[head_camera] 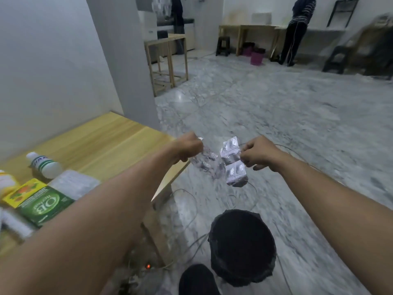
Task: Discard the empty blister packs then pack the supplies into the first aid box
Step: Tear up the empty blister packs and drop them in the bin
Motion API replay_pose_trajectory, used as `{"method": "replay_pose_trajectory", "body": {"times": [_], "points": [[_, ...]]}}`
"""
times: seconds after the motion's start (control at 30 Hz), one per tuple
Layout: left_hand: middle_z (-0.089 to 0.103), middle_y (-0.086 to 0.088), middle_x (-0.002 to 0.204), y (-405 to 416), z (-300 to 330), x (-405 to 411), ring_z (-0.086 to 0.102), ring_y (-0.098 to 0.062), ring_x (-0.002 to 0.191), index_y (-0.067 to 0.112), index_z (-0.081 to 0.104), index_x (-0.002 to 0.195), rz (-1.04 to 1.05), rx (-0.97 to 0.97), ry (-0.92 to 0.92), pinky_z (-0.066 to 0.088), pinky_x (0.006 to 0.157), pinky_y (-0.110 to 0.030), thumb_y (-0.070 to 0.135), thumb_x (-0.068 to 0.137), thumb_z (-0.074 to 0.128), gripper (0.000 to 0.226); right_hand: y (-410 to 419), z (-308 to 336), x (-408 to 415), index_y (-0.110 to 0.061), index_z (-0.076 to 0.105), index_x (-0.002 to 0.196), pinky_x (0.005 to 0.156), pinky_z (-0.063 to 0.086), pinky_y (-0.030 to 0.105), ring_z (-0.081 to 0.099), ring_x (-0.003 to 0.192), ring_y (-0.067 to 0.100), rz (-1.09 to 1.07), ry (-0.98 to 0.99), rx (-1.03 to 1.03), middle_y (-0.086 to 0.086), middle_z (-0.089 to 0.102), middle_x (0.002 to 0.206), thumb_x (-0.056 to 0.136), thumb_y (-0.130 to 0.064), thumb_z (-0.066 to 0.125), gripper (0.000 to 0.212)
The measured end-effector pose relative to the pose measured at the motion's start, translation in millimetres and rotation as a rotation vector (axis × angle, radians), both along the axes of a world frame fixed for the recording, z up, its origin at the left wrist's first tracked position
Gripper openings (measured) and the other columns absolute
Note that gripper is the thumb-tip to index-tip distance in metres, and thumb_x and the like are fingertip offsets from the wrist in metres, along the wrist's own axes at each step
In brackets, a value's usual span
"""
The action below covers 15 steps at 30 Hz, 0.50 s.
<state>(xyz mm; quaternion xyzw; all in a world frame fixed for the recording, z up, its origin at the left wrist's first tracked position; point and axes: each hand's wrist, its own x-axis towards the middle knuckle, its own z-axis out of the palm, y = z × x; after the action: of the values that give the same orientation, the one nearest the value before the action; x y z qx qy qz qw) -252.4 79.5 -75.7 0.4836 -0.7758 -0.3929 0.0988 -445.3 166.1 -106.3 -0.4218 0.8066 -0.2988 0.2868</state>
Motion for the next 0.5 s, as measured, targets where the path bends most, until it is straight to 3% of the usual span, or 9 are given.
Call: {"method": "replay_pose_trajectory", "body": {"times": [0.1,0.23,0.37,0.5], "points": [[0.047,-0.012,0.068,11.0,-33.2,-29.2,0.043,-0.026,0.061,0.006,0.054,0.079,-0.080,-0.033,-0.084,0.035,0.053,-0.032,0.004,0.079,0.057,0.004,16.6,-26.9,-25.5,-0.003,0.069,0.070,0.055,0.058,0.032,0.070,0.057,0.023,-0.060,0.033,0.062,0.013,0.070,0.064,0.072,0.002,0.060,0.010],[0.065,-0.006,0.075,21.5,-84.7,-52.9,0.061,-0.024,0.071,0.008,0.069,0.084,-0.080,-0.186,-0.134,0.048,0.061,-0.030,0.010,0.066,0.078,0.020,35.5,-70.6,-50.0,-0.003,0.071,0.068,0.055,0.061,0.034,0.072,0.058,0.026,-0.110,0.087,0.141,0.016,0.070,0.058,0.076,0.003,0.060,0.015],[0.073,-0.009,0.077,31.8,-135.3,-70.7,0.068,-0.027,0.078,0.012,0.075,0.077,-0.067,-0.201,-0.192,0.056,0.069,-0.037,0.010,0.070,0.075,0.007,51.7,-116.5,-63.5,-0.007,0.074,0.066,0.046,0.052,0.025,0.068,0.050,0.016,-0.133,0.165,0.227,0.010,0.070,0.055,0.075,0.002,0.065,0.016],[0.073,-0.012,0.077,40.5,-181.6,-82.3,0.067,-0.031,0.076,0.009,0.077,0.077,-0.087,-0.142,-0.236,0.053,0.063,-0.033,0.005,0.075,0.064,0.013,61.1,-165.2,-67.1,-0.002,0.075,0.067,0.062,0.062,0.037,0.071,0.063,0.023,-0.132,0.185,0.286,0.013,0.072,0.062,0.073,0.005,0.061,0.017]]}}
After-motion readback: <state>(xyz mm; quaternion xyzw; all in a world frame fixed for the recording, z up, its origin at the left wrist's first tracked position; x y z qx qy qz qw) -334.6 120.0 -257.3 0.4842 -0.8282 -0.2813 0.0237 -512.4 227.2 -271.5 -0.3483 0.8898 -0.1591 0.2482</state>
